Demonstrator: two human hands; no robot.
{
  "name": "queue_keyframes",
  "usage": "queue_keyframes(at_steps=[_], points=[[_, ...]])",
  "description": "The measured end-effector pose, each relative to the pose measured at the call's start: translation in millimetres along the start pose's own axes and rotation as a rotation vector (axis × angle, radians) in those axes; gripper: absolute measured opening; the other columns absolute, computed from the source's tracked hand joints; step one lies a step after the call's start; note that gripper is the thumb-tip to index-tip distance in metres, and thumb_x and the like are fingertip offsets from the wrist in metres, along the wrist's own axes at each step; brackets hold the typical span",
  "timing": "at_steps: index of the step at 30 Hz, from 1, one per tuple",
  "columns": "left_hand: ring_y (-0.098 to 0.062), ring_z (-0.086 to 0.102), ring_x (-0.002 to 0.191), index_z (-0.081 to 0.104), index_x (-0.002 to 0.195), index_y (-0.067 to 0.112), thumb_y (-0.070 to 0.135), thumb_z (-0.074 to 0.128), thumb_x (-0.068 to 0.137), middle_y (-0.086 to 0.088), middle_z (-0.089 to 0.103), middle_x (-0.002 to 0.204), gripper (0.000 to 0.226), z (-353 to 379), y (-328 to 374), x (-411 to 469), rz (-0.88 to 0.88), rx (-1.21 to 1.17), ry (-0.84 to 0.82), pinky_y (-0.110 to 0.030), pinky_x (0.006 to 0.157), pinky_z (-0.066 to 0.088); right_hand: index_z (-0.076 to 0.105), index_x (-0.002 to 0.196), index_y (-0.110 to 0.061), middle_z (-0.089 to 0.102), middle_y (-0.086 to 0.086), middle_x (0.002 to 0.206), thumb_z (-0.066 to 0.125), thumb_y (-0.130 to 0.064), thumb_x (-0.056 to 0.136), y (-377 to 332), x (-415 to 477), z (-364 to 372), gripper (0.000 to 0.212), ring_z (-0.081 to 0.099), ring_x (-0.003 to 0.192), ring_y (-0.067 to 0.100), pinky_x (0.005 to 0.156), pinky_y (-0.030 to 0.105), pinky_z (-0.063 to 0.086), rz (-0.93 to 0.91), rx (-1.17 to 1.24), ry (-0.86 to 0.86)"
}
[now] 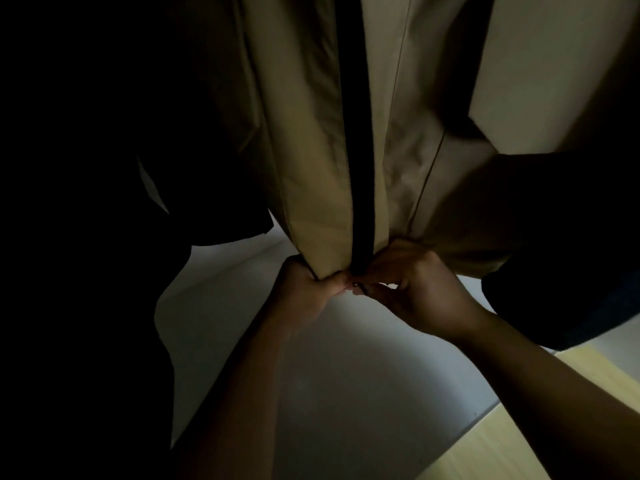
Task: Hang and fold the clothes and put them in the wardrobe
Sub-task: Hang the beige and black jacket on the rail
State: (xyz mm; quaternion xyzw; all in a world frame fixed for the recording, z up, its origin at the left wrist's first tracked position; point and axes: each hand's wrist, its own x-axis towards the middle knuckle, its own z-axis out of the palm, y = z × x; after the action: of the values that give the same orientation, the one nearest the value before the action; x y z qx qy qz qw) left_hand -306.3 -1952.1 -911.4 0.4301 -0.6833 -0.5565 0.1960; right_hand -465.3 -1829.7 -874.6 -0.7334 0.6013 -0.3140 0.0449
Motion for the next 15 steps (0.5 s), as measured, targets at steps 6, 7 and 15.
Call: queue_keyframes(at_steps=[6, 7, 15], points=[[-0.032, 0.075, 0.086, 0.074, 0.099, -0.001, 0.037, 0.081, 0.062, -0.015, 0.076, 0.093, 0.054, 1, 5, -12, 0.104, -0.027, 0.034, -0.057, 0.082, 0.058, 0.079, 0.088, -0.019, 0.072, -0.001, 0.085, 0.072, -0.013, 0.086, -16, 7, -7, 0.009, 0.067, 0.078, 0.026, 0.07, 0.039, 0.049, -0.014, -0.372, 0.164], [-0.031, 0.075, 0.086, 0.073, 0.1, -0.002, 0.035, 0.081, 0.063, -0.015, 0.076, 0.094, 0.053, 3, 9, -11, 0.102, -0.01, 0.042, -0.056, 0.082, 0.059, 0.078, 0.087, -0.017, 0.071, 0.0, 0.084, 0.072, -0.011, 0.084, -21, 9, -8, 0.009, 0.065, 0.075, 0.028, 0.067, 0.039, 0.046, -0.013, -0.425, 0.209], [-0.009, 0.068, 0.06, 0.07, 0.072, 0.009, 0.022, 0.088, 0.074, 0.003, 0.07, 0.06, 0.023, 1, 6, -1, -0.094, 0.0, 0.147, -0.021, 0.054, 0.052, 0.077, 0.096, -0.01, 0.072, 0.008, 0.095, 0.065, -0.008, 0.094, -56, 23, -34, 0.012, 0.057, 0.074, 0.03, 0.06, 0.039, 0.038, 0.001, -0.55, 0.491]])
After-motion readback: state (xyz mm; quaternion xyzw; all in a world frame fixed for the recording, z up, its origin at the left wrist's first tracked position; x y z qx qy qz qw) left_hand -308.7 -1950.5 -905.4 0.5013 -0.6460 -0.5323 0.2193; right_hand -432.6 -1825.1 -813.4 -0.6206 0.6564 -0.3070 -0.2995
